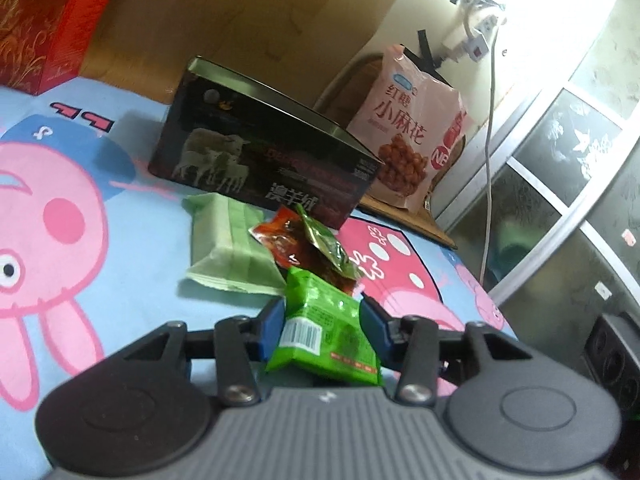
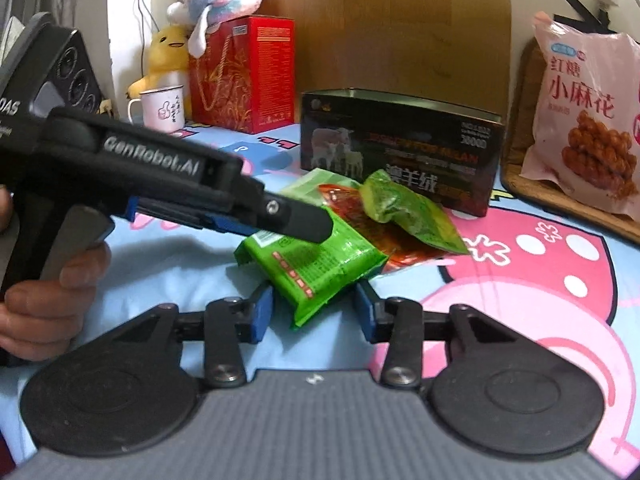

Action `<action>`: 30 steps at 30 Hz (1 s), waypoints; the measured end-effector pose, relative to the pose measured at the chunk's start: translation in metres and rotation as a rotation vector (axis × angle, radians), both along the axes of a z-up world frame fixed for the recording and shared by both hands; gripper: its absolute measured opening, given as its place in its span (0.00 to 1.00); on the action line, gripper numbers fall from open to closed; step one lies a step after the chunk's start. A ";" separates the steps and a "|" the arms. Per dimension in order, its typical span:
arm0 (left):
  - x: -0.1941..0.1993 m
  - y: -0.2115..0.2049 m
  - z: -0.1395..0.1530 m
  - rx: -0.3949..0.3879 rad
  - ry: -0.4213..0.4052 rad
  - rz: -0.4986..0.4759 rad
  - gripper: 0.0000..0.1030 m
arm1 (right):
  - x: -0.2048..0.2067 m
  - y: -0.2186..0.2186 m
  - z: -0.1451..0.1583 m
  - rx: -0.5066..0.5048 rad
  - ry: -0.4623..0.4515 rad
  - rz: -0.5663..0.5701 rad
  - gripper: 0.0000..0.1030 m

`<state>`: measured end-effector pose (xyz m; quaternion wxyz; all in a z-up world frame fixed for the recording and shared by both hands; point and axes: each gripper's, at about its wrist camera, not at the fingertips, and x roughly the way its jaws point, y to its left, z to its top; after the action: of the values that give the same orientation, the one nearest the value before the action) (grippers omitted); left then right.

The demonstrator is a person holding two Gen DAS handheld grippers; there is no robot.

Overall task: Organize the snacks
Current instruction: 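Grasp the bright green packet with the left tool and lift it, then lower the bright green packet into the metal tin and open the left tool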

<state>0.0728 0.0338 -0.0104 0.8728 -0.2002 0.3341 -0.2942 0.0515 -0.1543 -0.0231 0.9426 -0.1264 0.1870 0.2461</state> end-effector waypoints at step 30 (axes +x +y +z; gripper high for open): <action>-0.006 0.013 0.028 -0.029 -0.063 0.031 0.36 | -0.014 0.007 0.017 0.025 -0.153 0.026 0.39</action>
<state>0.0664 0.0468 0.0178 0.8843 -0.2088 0.2989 -0.2917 0.0376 -0.1475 -0.0057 0.9524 -0.1356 0.1098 0.2502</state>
